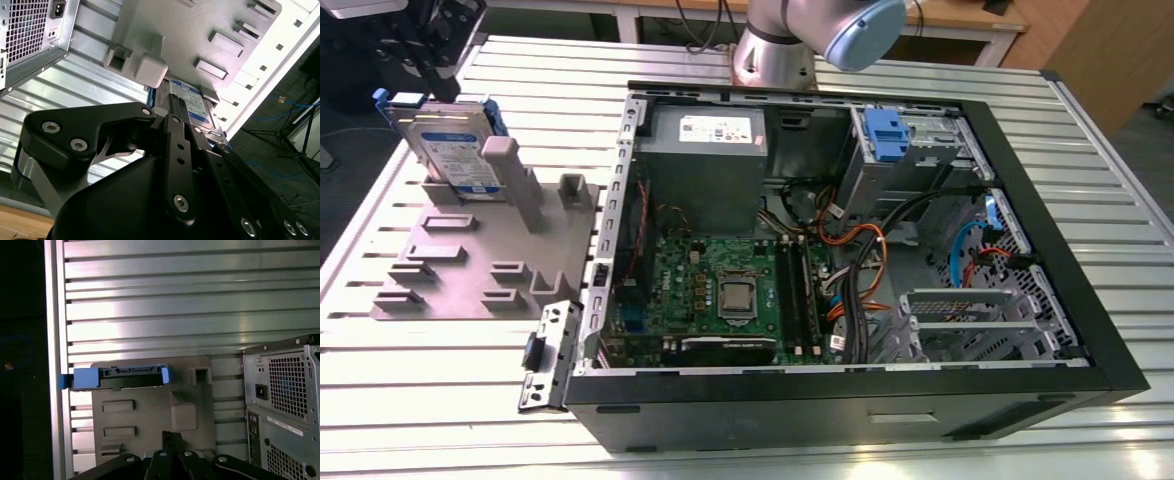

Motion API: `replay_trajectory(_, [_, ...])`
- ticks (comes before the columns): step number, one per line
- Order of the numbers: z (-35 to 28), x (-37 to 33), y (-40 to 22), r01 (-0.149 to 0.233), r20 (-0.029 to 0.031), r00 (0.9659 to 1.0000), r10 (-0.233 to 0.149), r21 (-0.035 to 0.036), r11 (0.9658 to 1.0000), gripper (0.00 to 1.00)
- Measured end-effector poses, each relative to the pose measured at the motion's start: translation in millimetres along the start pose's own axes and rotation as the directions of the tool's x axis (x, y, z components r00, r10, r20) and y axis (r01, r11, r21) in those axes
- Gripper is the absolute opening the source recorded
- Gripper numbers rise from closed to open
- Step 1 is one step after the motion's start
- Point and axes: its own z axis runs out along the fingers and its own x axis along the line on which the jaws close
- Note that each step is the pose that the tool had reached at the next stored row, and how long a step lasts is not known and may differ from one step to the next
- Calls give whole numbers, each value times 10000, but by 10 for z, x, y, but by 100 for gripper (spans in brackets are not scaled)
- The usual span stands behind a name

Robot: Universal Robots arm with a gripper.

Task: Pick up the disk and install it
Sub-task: 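Reach for the disk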

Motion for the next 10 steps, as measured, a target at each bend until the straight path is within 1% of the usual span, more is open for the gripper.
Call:
replay_trajectory(5, [1,9,-1,-2,-1,10000,2,1,10000,11])
replay_trajectory(10, [1,41,-3,-2,0,10000,2,0,10000,11])
